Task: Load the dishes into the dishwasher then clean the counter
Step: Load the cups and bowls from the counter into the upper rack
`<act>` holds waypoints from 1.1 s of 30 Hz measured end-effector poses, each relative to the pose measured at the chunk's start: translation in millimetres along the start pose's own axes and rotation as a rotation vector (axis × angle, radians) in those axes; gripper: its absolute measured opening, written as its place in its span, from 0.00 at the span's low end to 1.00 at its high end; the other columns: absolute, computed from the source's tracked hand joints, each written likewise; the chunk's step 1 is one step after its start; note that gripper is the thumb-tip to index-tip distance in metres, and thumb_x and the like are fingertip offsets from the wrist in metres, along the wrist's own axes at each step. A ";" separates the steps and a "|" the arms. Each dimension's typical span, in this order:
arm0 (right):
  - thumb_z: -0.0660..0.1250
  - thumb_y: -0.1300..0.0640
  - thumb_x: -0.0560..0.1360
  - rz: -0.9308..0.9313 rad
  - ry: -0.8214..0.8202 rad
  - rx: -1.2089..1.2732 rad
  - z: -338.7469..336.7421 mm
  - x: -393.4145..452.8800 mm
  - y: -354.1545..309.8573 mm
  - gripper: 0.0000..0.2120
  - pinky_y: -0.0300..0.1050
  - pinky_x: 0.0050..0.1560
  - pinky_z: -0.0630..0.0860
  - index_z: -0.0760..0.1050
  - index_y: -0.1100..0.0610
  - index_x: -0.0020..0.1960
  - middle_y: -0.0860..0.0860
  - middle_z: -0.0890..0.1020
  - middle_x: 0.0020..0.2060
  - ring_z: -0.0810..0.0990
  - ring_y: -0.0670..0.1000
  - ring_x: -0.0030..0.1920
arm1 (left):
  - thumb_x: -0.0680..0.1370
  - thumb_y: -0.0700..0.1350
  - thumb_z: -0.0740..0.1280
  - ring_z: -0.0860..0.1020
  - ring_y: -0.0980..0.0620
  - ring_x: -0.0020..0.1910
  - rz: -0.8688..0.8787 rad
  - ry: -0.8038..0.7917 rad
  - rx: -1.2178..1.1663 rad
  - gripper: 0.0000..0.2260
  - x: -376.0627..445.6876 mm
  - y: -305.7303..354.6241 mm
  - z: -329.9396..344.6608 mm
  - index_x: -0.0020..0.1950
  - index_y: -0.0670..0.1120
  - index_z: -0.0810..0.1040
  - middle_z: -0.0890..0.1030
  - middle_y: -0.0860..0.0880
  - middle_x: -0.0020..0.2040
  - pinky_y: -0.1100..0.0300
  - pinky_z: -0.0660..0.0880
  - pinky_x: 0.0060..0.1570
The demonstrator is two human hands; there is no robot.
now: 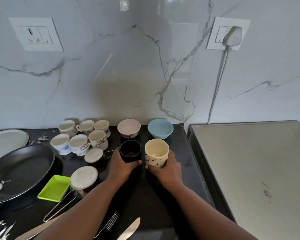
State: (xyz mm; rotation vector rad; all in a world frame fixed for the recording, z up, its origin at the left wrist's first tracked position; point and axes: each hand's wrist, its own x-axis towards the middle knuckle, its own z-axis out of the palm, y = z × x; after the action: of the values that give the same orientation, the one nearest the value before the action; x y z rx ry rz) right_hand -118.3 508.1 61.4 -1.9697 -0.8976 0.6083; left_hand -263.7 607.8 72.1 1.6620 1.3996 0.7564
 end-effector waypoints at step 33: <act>0.75 0.47 0.61 0.225 0.829 1.316 -216.4 -437.6 97.2 0.34 0.58 0.54 0.76 0.75 0.60 0.64 0.61 0.82 0.50 0.82 0.59 0.45 | 0.63 0.36 0.79 0.81 0.60 0.41 0.242 -1.189 -0.572 0.26 -357.8 103.8 105.1 0.56 0.48 0.73 0.79 0.49 0.51 0.66 0.76 0.36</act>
State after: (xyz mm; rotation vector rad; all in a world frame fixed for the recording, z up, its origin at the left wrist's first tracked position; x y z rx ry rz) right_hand -204.8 21.5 120.5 -0.8959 0.2730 0.2800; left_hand -196.5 231.3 132.0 1.3813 0.1235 0.1410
